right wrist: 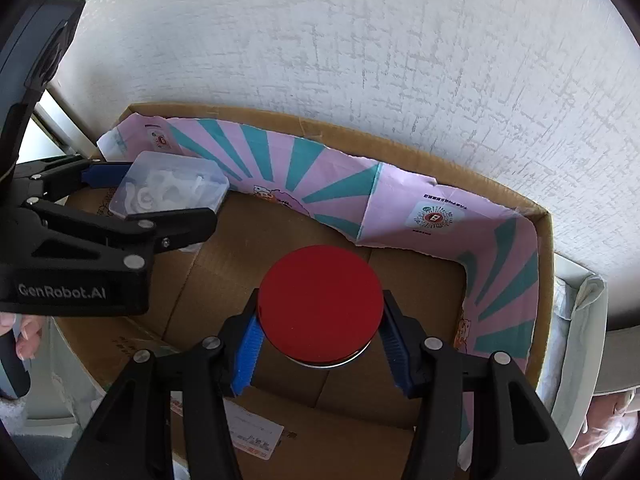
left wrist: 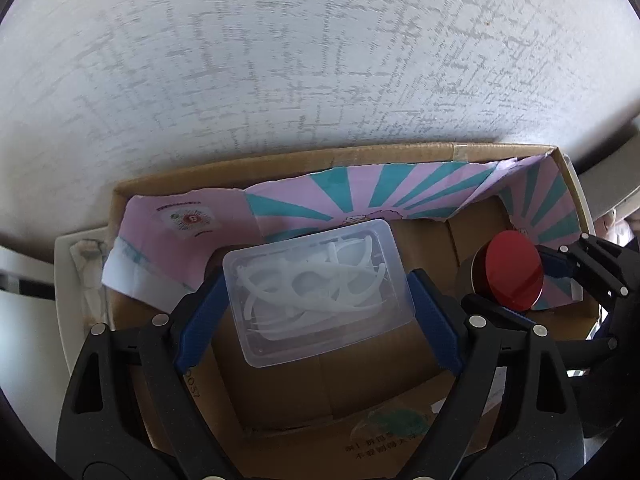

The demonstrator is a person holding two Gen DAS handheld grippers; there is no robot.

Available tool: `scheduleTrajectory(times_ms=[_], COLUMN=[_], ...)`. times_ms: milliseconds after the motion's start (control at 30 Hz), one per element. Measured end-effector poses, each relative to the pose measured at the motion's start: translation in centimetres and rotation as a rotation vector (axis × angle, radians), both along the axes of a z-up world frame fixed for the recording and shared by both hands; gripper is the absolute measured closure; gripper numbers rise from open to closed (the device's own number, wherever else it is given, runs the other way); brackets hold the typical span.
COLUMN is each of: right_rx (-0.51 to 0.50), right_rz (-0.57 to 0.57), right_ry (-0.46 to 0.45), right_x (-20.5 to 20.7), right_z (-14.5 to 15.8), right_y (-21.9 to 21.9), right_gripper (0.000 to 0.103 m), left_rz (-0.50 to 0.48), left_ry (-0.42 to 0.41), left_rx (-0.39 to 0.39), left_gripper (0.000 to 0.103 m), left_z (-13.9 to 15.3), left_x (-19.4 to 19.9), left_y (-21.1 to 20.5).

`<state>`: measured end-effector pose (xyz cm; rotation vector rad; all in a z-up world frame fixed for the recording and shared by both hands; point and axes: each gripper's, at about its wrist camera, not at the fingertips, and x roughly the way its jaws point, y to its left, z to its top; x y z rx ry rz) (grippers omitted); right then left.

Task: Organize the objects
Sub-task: 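Carry the clear case and red jar into the cardboard box with both tools, then open both tools to release the case and jar, then lift away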

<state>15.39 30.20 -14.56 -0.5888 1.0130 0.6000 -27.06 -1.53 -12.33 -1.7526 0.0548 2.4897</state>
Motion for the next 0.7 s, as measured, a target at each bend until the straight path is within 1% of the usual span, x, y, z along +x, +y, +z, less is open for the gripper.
scheduleTrajectory(times_ms=[300,367,433,467,500,533,700], right_rx=[0.015,0.013,0.036,0.044,0.053,0.064,0.074], right_rz=[0.006,-0.004,-0.027,-0.037,-0.046,-0.049,-0.038], right_ry=[0.017,0.03,0.022,0.023,0.035,0.047,0.02], right_x=[-0.5,-0.6,-0.8,-0.8,-0.8,-0.9,-1.7], right_z=[0.1,0.1,0.6,0.8,1.0,1.2,1.7], right_y=[-1.1,-1.4,-1.9,-2.2,-2.4,-2.6,-3.2], right_gripper=[0.052,0.052,0.045,0.027,0.006,0.0,0.0], left_rz=[-0.029,-0.033,-0.032,-0.033,-0.031,-0.031,-0.038], left_ry=[0.003,-0.006,0.007,0.012,0.016,0.019,0.032], left_rx=[-0.029,-0.031,-0.038,-0.041,-0.045,-0.044,-0.034], left_gripper=[0.015,0.001,0.0,0.0,0.0,0.0,0.0], left_z=[0.5,0.7,1.1,1.3,1.5,1.8,2.9], left_x=[0.3,0.2,0.3,0.3,0.4,0.5,1.0], left_y=[0.9,1.1,1.0,1.0,0.9,0.7,0.2])
